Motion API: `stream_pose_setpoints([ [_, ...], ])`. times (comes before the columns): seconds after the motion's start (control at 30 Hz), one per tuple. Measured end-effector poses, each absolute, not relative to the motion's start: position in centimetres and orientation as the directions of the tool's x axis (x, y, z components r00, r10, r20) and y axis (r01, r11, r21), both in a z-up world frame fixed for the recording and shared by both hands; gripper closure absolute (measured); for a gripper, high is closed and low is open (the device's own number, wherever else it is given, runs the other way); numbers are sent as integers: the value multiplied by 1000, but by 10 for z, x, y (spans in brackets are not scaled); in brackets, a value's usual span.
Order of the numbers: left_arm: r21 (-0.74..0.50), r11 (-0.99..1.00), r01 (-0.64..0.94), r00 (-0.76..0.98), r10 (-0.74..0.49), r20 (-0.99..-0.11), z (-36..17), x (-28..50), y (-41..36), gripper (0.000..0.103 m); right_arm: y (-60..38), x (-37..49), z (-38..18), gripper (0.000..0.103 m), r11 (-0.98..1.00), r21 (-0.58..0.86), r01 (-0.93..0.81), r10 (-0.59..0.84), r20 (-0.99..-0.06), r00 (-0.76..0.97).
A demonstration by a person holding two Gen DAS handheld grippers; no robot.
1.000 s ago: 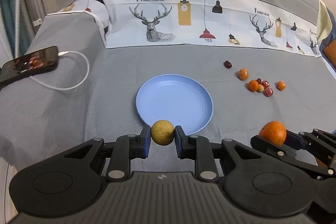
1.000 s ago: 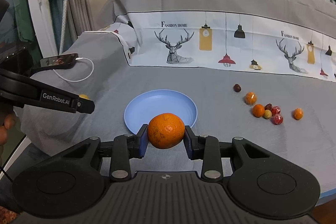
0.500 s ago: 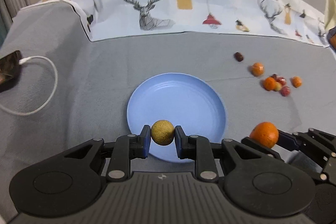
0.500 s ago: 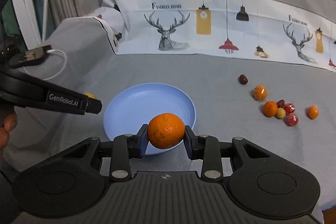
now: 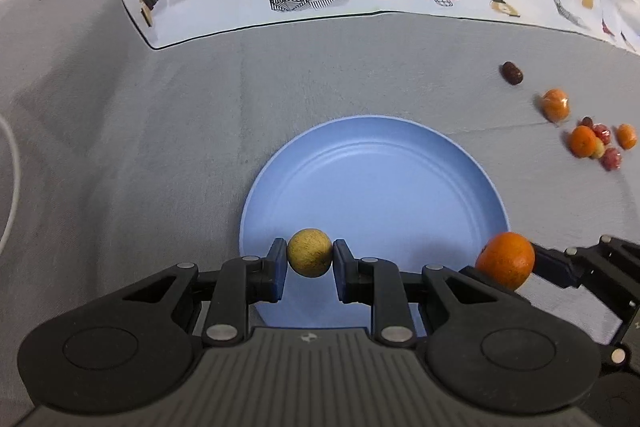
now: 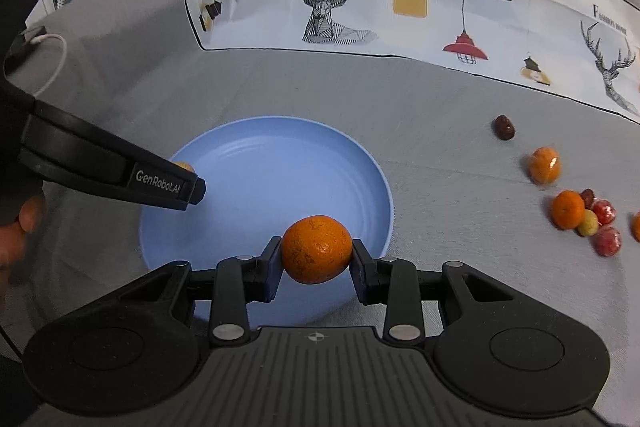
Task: Organize fruits
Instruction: 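Carry both fruits over the blue plate and open both tools to release, then withdraw both tools from the plate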
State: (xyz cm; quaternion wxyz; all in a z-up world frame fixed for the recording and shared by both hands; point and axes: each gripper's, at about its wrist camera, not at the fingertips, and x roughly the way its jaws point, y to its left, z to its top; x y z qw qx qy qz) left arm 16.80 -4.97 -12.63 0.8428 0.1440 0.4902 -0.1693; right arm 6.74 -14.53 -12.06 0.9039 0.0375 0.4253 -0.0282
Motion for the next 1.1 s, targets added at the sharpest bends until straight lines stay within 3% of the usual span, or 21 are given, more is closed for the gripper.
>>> stream_pose_setpoints([
  [0.03,81,899,430,465,-144,-874,-126,169,-51,74,-146,71,-122,65,996,40,84,-23,-770,638],
  [0.1,75,891,448,471,-164,-867,-122,173,-53,51,-148,78,-123,59,995,44,91,-25,-764,645],
  [0.13,67,887,456,475,-180,-861,-118,173,-53,27,-150,81,-122,47,994,47,95,-27,-759,650],
  [0.17,60,885,461,486,-196,-852,-113,172,-52,5,-152,83,-119,42,994,43,103,-36,-752,658],
  [0.2,60,888,456,510,-206,-835,-106,168,-49,0,-153,83,-115,34,993,35,112,-49,-743,667],
  [0.33,97,894,438,537,-174,-825,-85,145,-39,0,-160,65,-94,19,991,35,125,-59,-737,673],
  [0.5,127,919,374,562,-116,-819,-64,88,-10,0,-155,3,-67,10,988,93,125,-7,-776,631],
  [0.73,55,943,327,519,-131,-844,-42,19,24,0,-124,-74,-25,5,990,74,119,-33,-703,710],
  [1.1,53,943,328,603,-166,-780,-4,-37,32,0,-102,-126,14,1,999,5,54,-41,-588,808],
])
